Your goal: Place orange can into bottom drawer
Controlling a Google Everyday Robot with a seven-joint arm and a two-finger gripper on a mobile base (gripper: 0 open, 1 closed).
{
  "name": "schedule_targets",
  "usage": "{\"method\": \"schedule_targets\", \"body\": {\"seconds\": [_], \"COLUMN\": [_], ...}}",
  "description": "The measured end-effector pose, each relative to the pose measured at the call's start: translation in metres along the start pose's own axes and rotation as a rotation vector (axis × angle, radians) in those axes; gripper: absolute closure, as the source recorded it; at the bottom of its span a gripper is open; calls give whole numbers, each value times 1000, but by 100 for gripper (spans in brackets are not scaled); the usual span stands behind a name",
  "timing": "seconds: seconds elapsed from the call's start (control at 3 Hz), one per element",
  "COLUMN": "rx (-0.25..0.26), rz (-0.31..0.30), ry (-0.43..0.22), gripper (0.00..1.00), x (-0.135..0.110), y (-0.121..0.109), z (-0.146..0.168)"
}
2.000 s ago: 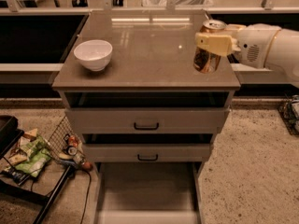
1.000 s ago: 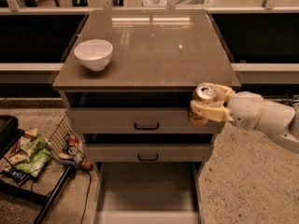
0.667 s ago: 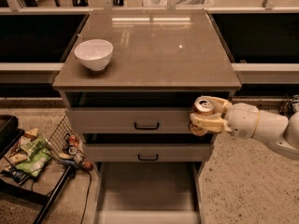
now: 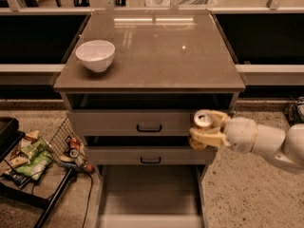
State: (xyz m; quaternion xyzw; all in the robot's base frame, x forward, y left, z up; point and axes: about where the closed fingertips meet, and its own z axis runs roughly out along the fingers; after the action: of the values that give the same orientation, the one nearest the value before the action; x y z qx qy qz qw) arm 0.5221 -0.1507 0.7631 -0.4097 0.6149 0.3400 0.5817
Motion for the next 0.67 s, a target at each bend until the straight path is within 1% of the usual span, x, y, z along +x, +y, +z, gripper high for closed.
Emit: {"method": "schedule_targets", "body": {"seconds": [0.33, 0.67], "rx": [-37, -71], "rz": [43, 71], "ry": [21, 30], "gripper": [100, 100], "x": [82, 154], "y": [42, 73], "z": [-3, -5]}}
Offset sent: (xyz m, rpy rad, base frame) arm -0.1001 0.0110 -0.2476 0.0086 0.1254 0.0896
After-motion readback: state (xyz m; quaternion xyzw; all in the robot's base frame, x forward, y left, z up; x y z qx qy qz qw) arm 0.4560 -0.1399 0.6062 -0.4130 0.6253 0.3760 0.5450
